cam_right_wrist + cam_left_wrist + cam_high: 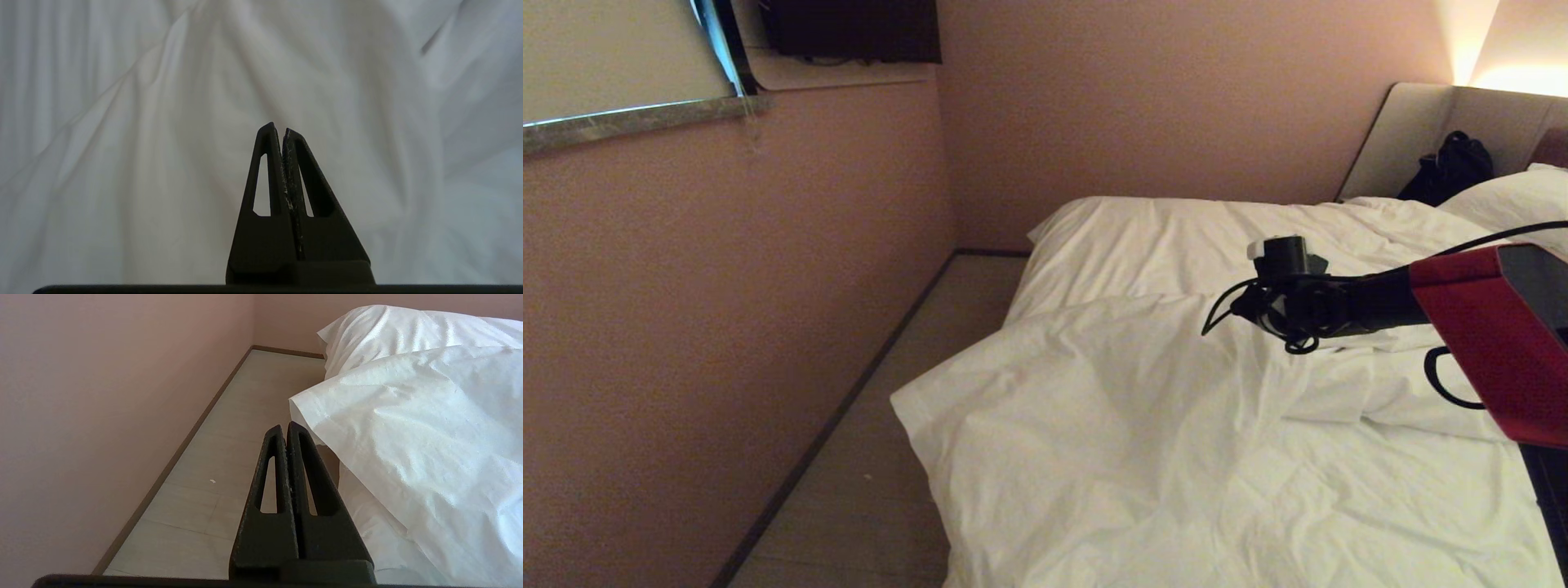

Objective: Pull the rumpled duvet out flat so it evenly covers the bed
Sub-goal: Flatten the corners of the folded blanket

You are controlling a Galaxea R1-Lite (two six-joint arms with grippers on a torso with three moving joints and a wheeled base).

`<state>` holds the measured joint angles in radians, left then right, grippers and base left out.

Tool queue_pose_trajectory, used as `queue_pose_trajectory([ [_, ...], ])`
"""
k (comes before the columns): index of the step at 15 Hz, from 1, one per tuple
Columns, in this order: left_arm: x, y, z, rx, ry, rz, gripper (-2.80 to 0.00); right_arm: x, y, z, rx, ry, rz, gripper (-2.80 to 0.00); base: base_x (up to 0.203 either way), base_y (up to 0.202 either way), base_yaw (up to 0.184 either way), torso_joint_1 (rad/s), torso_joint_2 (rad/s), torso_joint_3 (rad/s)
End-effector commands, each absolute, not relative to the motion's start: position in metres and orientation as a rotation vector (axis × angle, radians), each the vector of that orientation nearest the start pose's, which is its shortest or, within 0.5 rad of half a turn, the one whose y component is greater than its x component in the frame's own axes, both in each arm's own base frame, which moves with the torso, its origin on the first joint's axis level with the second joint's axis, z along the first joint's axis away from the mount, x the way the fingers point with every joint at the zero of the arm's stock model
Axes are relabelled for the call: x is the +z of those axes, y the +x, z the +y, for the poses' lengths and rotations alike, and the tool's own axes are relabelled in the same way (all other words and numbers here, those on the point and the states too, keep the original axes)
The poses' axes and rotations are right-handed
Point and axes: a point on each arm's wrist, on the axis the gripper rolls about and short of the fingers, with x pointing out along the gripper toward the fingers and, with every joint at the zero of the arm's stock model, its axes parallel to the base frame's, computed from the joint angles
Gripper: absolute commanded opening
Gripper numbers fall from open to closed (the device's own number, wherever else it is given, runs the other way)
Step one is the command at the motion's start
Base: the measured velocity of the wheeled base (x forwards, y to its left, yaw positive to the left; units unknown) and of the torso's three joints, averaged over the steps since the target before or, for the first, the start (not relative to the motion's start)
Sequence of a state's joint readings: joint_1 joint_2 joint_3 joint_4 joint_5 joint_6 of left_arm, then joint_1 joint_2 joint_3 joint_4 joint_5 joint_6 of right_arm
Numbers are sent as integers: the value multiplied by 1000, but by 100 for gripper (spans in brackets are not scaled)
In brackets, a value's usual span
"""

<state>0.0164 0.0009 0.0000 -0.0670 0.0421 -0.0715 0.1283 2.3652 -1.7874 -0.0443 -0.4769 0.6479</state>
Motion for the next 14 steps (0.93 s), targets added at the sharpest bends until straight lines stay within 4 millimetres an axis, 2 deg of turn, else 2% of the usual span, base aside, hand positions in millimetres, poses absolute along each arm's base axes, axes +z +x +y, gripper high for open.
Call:
queue_pose_trajectory([
  [1, 82, -23, 1, 57, -73, -68, -280, 119, 489, 52, -531, 435, 375, -280, 0, 0, 0, 0, 0, 0],
  [4, 82, -23, 1, 57, -73, -68, -280, 104, 501, 51, -640, 386, 337, -280, 0, 0, 0, 0, 0, 0],
  [9, 82, -23, 1, 57, -73, -68, -280, 111, 496, 47, -670, 372, 361, -280, 0, 0, 0, 0, 0, 0],
  [10, 82, -23, 1, 57, -73, -68, -280, 114, 494, 46, -674, 374, 367, -220, 0, 0, 0, 0, 0, 0],
  [11, 82, -23, 1, 57, -73, -68, -280, 118, 492, 45, -680, 378, 370, 0, 0, 0, 0, 0, 0, 0],
  [12, 82, -23, 1, 57, -73, -68, -280, 125, 488, 43, -683, 389, 369, 0, 0, 0, 0, 0, 0, 0],
  [14, 82, -23, 1, 57, -73, -68, -280, 124, 488, 44, -683, 403, 374, 0, 0, 0, 0, 0, 0, 0],
])
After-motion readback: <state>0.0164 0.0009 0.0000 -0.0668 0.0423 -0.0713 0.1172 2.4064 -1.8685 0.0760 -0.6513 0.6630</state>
